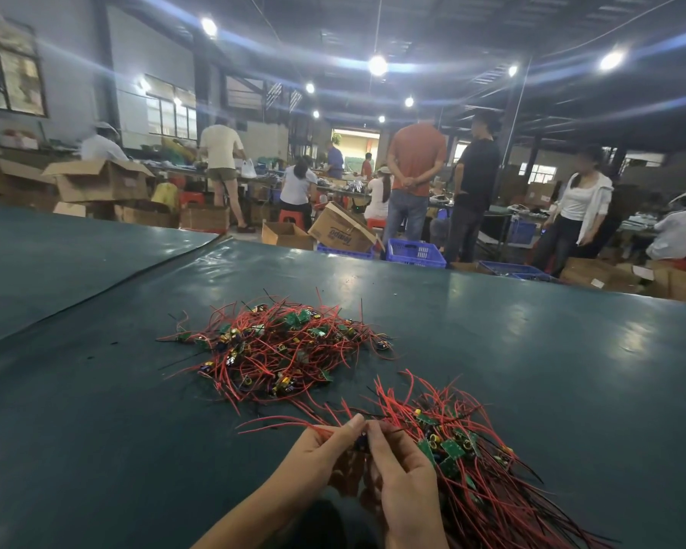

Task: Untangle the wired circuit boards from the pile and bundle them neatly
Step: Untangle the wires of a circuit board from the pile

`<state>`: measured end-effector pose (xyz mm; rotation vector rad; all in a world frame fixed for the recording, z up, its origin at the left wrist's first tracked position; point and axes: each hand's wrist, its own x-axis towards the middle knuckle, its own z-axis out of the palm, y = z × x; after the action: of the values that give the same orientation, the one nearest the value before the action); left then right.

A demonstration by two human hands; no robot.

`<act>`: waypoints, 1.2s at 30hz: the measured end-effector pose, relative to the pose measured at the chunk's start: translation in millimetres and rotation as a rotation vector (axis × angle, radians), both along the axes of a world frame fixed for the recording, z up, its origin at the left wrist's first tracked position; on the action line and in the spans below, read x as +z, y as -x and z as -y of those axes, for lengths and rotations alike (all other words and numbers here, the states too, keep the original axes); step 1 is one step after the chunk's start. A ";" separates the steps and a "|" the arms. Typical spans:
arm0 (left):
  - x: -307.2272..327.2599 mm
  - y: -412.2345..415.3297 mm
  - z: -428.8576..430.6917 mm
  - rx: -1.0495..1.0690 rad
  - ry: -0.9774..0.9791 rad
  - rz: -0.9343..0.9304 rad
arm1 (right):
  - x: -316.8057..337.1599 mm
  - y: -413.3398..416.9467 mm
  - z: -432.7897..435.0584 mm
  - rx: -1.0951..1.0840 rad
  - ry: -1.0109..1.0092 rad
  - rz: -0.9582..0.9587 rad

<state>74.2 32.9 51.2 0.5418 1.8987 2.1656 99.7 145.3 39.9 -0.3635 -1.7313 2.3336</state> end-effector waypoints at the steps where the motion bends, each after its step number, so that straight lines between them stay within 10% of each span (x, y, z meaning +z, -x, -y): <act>1: 4.2 -2.4 0.7 -0.004 -0.003 0.002 | 0.2 -0.5 -0.7 -0.013 -0.011 0.006; 25: -4.7 -1.1 -4.4 0.075 0.072 -0.154 | 4.1 -4.0 1.8 -0.051 -0.080 -0.036; 36: -2.0 5.7 7.0 0.154 -0.034 -0.181 | 15.8 -0.2 -31.8 -0.276 0.274 -0.054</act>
<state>68.5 25.9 49.1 0.6374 2.0613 2.3196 99.9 177.1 55.7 -0.5411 -1.2471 2.3491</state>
